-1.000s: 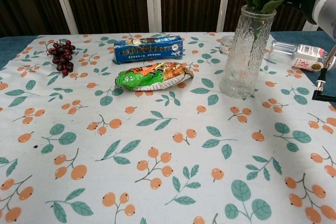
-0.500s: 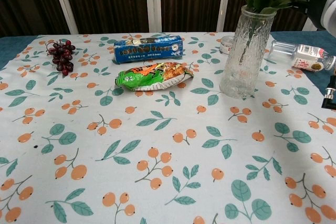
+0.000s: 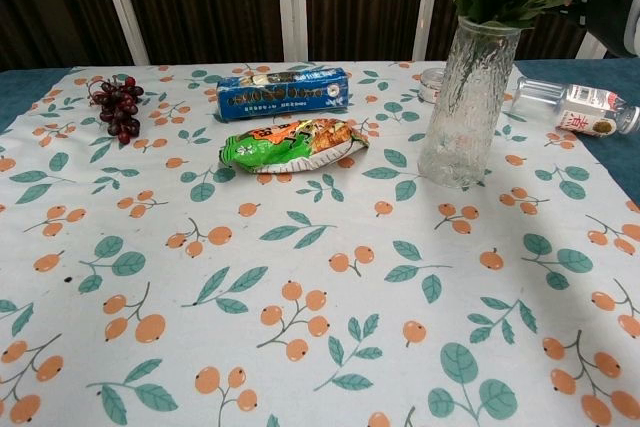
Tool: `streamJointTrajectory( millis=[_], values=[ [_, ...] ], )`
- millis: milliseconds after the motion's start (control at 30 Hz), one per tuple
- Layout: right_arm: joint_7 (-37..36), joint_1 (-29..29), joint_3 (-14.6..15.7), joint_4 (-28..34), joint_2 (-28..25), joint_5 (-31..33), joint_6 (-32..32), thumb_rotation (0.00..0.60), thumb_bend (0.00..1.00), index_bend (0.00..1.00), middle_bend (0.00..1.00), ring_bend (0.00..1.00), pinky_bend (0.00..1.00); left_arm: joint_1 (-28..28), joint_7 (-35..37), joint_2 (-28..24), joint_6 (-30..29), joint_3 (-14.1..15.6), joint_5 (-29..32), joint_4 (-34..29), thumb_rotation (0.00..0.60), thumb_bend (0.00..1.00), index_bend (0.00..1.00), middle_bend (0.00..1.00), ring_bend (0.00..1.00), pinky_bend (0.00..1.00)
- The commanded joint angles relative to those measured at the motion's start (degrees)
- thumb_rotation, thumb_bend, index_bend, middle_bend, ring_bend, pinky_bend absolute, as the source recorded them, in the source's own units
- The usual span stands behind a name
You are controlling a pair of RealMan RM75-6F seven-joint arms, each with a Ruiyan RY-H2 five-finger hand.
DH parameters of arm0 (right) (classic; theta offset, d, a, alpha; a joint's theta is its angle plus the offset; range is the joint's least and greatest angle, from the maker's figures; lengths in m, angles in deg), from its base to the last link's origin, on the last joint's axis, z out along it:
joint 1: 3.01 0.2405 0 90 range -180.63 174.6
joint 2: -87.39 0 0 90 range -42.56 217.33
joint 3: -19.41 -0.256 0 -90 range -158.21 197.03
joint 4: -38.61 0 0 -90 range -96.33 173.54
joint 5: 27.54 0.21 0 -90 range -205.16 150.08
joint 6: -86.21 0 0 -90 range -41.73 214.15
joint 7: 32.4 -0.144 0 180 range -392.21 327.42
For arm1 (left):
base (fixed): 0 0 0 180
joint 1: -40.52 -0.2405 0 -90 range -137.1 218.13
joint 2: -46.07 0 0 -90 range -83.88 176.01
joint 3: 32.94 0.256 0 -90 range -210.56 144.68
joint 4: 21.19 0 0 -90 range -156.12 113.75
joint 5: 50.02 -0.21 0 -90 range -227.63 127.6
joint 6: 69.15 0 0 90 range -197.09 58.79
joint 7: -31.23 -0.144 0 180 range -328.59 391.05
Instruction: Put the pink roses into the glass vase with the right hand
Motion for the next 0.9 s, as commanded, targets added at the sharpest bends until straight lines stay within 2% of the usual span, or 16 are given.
streamJointTrajectory(
  millis=[33, 267, 533, 900],
  values=[
    [0.28, -0.57, -0.06, 1.09, -1.16, 0.29, -0.37, 0.6, 0.32, 0.0, 0.0, 0.0, 0.0, 0.01, 0.09, -0.03, 0.05, 0.0, 0.05, -0.08, 0.6, 0.0, 0.0, 0.0, 0.0, 0.0],
    [1.83, -2.58, 1.71, 2.95, -4.41, -0.93, -0.29, 0.6, 0.32, 0.0, 0.0, 0.0, 0.0, 0.03, 0.15, -0.12, 0.19, 0.03, 0.13, -0.19, 0.6, 0.0, 0.0, 0.0, 0.0, 0.0],
    [4.15, -5.74, 5.66, 3.2, -9.56, -2.35, -1.49, 0.6, 0.32, 0.0, 0.0, 0.0, 0.0, 0.03, 0.08, -0.14, 0.34, 0.12, 0.18, -0.38, 0.6, 0.0, 0.0, 0.0, 0.0, 0.0],
    [7.65, -4.97, 8.32, 5.4, -15.27, -2.09, -7.97, 0.6, 0.32, 0.0, 0.0, 0.0, 0.0, 0.21, -0.52, 0.04, 0.71, -0.03, 0.66, -0.74, 0.6, 0.0, 0.0, 0.0, 0.0, 0.0]
  ],
)
